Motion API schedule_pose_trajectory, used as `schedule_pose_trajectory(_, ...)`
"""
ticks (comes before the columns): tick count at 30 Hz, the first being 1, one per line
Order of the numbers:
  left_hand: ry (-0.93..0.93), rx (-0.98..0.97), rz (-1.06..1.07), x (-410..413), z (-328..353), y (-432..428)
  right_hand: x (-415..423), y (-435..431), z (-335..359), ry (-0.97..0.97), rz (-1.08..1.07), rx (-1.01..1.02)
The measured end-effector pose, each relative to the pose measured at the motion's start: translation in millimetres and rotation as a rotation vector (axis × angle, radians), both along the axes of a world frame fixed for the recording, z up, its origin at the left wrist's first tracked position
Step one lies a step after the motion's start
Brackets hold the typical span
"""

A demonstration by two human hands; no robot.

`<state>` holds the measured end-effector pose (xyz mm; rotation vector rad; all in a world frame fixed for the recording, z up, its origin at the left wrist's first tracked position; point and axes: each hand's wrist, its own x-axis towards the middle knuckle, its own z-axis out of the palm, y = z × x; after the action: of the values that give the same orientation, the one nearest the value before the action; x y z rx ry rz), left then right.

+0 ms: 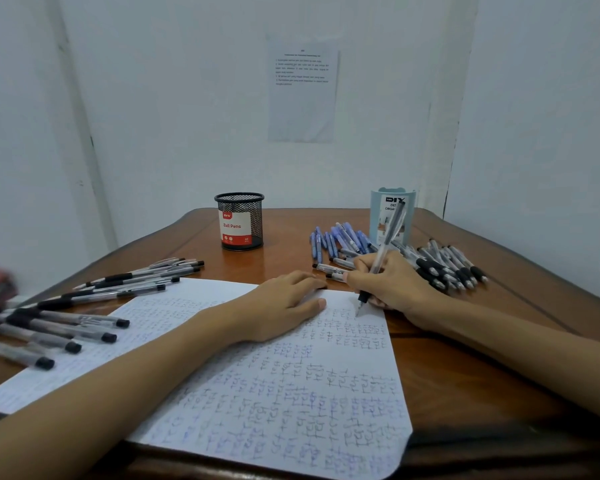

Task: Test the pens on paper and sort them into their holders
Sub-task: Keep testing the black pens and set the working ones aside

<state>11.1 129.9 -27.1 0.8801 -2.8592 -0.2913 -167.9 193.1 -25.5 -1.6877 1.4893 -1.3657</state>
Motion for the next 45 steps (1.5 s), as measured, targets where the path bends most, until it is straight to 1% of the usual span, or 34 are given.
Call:
schedule_pose_trajectory(4,0.002,0.003,-0.002,0.1,-0.7,-0.5,0.7,0.1,0.6,0.009,0.002,0.006)
schedule_pose_trajectory(16,-0.005,-0.003,0.0,-0.8,-0.9,-1.8,-0.5,-1.3,-1.6,0.044,-0.044,-0.064)
schedule_pose_trajectory(21,-0.008,0.001,0.002,-1.1,-1.7,-2.1,-0.1,-3.1,-0.4,0.106,-0.085,-0.101)
schedule_pose_trajectory(25,-0.01,0.001,0.002,-0.8,-1.5,-2.7,-0.6,-2.2,0.0,0.078,-0.082,-0.063)
schedule_pose_trajectory(29,-0.01,-0.004,0.0,-0.6,-1.7,-2.4,1.1,-0.3,0.6,0.114,-0.1,-0.083)
schedule_pose_trajectory(31,-0.003,-0.003,-0.003,-0.1,-1.9,-2.4,2.1,1.8,1.6,0.068,-0.101,-0.08)
schedule_pose_trajectory(34,-0.001,0.001,-0.006,1.0,-1.6,-2.2,3.4,5.8,10.0,-0.109,-0.105,-0.02)
schedule_pose_trajectory(36,0.002,0.006,-0.011,1.6,-1.5,-2.4,0.0,6.6,20.2,-0.131,-0.172,-0.029)
schedule_pose_trajectory(38,0.01,0.008,-0.016,1.6,-1.4,-2.4,-8.3,8.4,29.7,-0.113,-0.234,-0.08)
schedule_pose_trajectory(41,0.011,0.005,-0.015,1.2,-1.3,-2.2,-21.2,10.9,34.3,0.017,-0.28,-0.154)
schedule_pose_trajectory(45,0.01,0.009,-0.017,1.0,-0.8,-1.4,-25.9,7.2,28.1,0.088,-0.257,-0.173)
